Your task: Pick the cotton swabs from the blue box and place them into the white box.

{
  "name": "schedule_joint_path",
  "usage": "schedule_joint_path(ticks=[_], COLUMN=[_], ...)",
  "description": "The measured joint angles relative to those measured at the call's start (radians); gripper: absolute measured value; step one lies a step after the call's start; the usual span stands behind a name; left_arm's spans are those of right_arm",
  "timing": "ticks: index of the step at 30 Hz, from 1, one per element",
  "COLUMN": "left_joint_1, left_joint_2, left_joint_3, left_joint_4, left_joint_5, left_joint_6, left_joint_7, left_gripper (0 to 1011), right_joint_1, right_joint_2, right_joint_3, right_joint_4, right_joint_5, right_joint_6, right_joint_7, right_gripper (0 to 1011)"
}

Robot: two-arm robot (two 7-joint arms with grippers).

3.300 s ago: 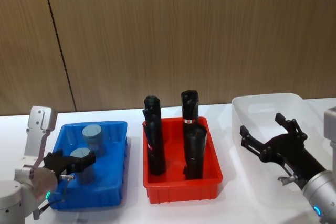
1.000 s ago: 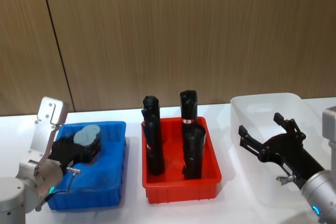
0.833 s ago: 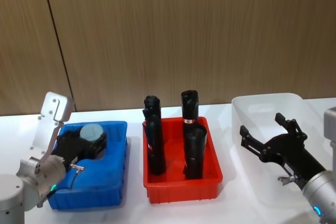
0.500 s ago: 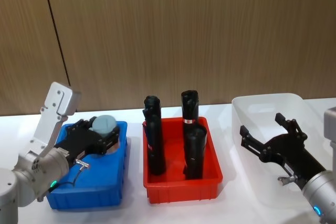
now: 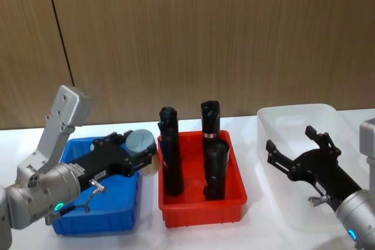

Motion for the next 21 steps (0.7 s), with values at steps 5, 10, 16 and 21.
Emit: schedule_joint_path(ticks=[5, 10, 16, 21], left_joint_1=[-0.011, -0.023, -0.037, -0.053], left_joint_2=[0.002, 0.003, 0.003, -0.001], left_joint_3=[0.0, 0.0, 0.003, 0.01], left_joint_4=[0.013, 0.032, 0.051, 0.068], left_joint_5=[-0.033, -0.061, -0.081, -0.082], left_joint_6=[0.01, 0.017, 0.018, 0.017], left_joint_7=[-0.07, -0.138, -0.209, -0.263], left_gripper=[670, 670, 670, 670], right_joint_1=[0.0, 0.0, 0.0, 0.0], right_joint_2=[0.0, 0.0, 0.0, 0.0], right_joint_3=[0.0, 0.0, 0.0, 0.0], right_joint_4=[0.0, 0.0, 0.0, 0.0], right_joint_5=[0.0, 0.0, 0.0, 0.0], right_joint_6=[0.0, 0.0, 0.0, 0.0], right_joint_7=[0.0, 0.0, 0.0, 0.0], right_gripper=[1002, 1002, 1002, 1002])
